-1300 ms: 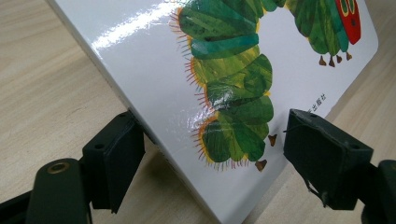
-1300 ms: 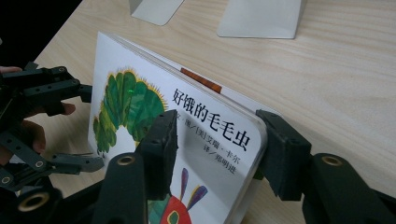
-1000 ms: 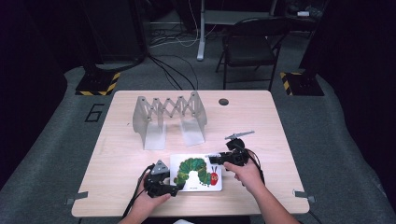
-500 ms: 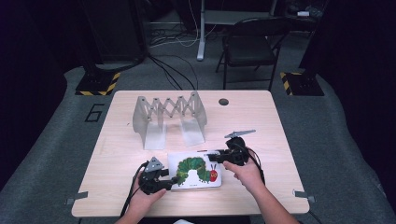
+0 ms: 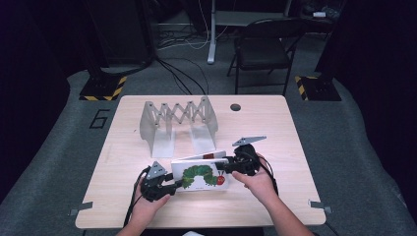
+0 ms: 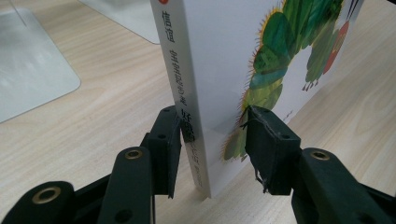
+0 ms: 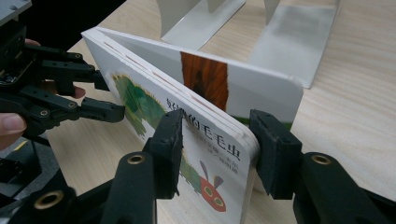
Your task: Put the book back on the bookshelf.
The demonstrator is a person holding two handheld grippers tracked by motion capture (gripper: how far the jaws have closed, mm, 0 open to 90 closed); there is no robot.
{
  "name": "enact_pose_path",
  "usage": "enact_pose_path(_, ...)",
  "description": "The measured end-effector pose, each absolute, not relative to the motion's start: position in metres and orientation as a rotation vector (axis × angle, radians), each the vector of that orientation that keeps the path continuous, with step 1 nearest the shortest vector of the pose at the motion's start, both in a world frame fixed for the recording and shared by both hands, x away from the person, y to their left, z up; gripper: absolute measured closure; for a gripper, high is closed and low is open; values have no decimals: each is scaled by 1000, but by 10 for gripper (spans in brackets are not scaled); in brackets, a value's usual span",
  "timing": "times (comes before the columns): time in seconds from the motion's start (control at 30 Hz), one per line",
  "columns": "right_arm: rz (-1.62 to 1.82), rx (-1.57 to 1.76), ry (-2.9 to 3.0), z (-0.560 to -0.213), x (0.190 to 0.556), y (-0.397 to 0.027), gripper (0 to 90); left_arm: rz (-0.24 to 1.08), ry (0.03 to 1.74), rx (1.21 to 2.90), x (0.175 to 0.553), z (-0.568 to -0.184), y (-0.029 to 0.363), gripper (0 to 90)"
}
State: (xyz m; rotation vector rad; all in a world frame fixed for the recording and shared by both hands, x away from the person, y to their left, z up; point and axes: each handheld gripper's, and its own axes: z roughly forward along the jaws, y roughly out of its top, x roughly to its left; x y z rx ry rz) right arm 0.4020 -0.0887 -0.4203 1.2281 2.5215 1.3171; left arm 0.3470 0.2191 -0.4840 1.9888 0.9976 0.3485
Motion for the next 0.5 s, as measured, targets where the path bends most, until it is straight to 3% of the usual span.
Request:
enact_pose_path(0.1, 1308, 1216, 2532, -421, 402, -87, 490, 388, 973, 2018, 346, -485, 219, 591)
enact_pose_path(0.5, 1319, 1205, 2581, -428, 400, -87, 441, 451, 925, 2058, 342, -488, 218, 605)
